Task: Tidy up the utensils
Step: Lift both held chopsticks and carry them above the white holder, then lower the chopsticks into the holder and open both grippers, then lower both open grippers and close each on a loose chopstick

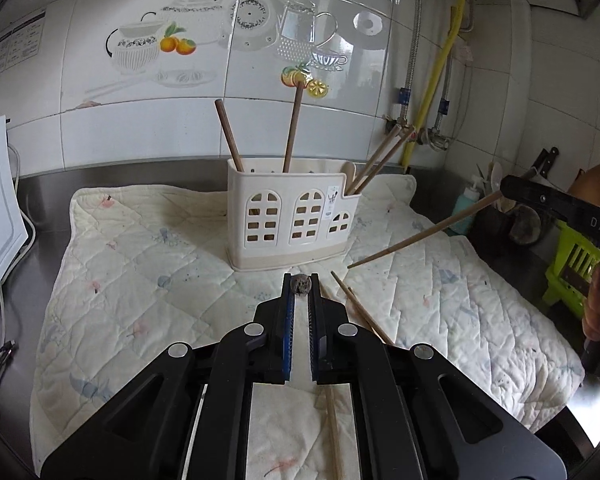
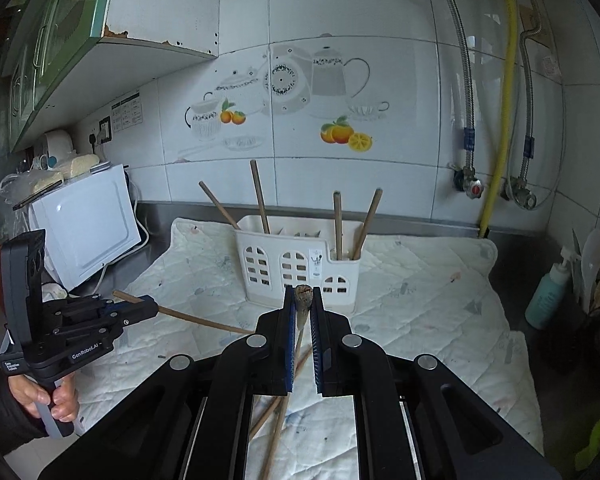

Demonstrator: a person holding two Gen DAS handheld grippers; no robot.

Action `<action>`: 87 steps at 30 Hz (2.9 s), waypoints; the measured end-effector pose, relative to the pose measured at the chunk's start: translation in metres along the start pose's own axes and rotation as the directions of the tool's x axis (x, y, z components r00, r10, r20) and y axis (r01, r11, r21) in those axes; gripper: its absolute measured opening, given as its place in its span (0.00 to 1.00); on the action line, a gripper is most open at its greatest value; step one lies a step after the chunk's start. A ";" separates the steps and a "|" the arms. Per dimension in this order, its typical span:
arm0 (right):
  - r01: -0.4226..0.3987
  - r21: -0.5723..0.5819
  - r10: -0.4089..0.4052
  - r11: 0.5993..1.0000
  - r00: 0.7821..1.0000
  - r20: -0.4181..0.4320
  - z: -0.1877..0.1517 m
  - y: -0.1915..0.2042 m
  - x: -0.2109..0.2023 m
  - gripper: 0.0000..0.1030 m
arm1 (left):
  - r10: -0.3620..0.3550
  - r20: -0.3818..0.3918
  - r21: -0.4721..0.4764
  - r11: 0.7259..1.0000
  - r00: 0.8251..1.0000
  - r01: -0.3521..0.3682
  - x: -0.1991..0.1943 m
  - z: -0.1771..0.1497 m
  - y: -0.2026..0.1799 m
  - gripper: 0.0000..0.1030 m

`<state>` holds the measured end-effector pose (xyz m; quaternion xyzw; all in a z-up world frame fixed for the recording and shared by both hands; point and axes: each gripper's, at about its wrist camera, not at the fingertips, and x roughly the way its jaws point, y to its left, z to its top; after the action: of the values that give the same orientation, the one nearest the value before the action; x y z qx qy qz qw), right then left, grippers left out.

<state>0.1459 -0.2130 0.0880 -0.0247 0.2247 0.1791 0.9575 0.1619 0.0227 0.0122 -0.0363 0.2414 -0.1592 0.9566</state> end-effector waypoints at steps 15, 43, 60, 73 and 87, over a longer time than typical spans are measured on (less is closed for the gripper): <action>0.097 -0.125 -0.092 0.987 0.995 0.043 0.095 -0.015 0.026 0.07 | 0.029 0.056 0.053 0.998 0.998 -0.032 -0.001 0.066 0.006 0.05; 0.114 -0.153 -0.124 0.982 0.991 -0.055 0.083 -0.026 0.089 0.15 | 0.078 0.357 0.062 0.992 0.931 -0.107 0.005 0.210 -0.006 0.04; 0.022 -0.121 -0.025 0.992 0.999 -0.025 0.043 -0.019 0.049 0.21 | 0.091 0.253 -0.023 0.996 0.963 -0.088 0.080 0.178 0.021 0.05; -0.018 -0.013 0.017 1.000 0.995 -0.097 -0.025 -0.005 0.035 0.25 | 0.058 0.189 -0.004 0.998 0.980 -0.059 0.086 0.165 0.022 0.23; 0.030 0.113 -0.006 0.993 0.979 -0.205 -0.113 0.001 0.024 0.24 | 0.051 0.221 0.004 0.999 0.974 -0.053 0.005 0.128 0.012 0.32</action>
<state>0.1178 -0.2190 -0.0236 0.0102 0.3318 0.1536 0.9307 0.2307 0.0313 0.1210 -0.0428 0.1338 -0.1303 0.9815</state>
